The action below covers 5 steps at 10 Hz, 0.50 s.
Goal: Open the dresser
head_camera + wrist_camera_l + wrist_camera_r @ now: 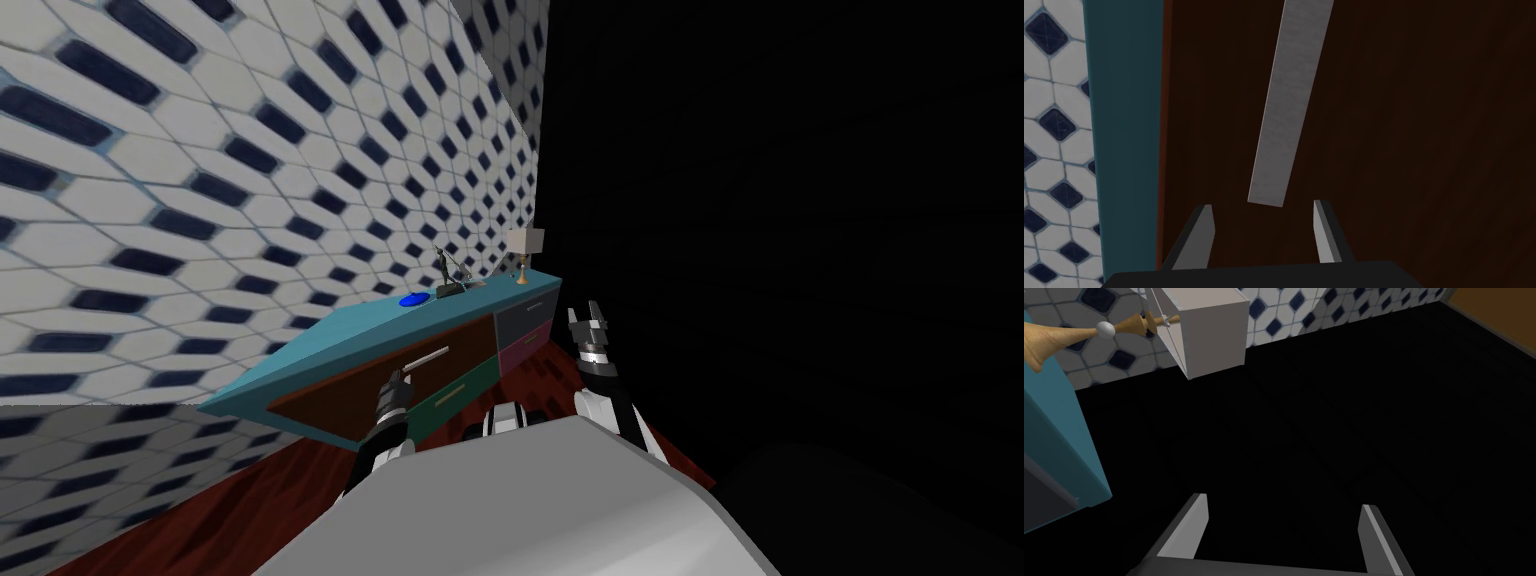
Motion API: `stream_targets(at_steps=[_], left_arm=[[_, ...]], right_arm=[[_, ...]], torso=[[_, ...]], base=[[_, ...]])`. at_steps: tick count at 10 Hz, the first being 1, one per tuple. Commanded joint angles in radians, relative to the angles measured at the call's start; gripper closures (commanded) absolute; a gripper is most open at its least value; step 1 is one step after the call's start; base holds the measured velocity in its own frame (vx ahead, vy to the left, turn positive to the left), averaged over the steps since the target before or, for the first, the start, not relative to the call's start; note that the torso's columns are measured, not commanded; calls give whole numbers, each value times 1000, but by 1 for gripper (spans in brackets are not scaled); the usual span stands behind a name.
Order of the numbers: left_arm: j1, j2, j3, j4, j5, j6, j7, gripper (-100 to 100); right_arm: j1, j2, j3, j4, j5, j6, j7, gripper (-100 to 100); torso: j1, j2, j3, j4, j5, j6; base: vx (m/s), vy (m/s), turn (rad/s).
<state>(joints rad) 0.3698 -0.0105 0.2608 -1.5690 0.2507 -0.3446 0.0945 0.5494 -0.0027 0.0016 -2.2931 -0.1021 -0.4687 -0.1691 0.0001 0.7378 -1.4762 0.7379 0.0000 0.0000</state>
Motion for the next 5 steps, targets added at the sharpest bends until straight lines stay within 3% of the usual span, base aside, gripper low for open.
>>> stream_targets(at_steps=[1, 4, 5], left_arm=[[13, 0, -4, -17, 1, 5, 1, 100], [34, -1, -11, -43, 3, 12, 3, 100], [30, -1, -10, -38, 2, 10, 3, 100]], right_arm=[[0, 0, 0, 0, 0, 0, 0, 0], [0, 0, 0, 0, 0, 0, 0, 0], [0, 0, 0, 0, 0, 0, 0, 0]], torso=[[-3, 4, 2, 1, -1, 0], [-1, 3, 2, 1, 0, 0], [0, 0, 0, 0, 0, 0]], base=[[-139, -80, 10], [-173, -95, 7], [-74, -43, 3]])
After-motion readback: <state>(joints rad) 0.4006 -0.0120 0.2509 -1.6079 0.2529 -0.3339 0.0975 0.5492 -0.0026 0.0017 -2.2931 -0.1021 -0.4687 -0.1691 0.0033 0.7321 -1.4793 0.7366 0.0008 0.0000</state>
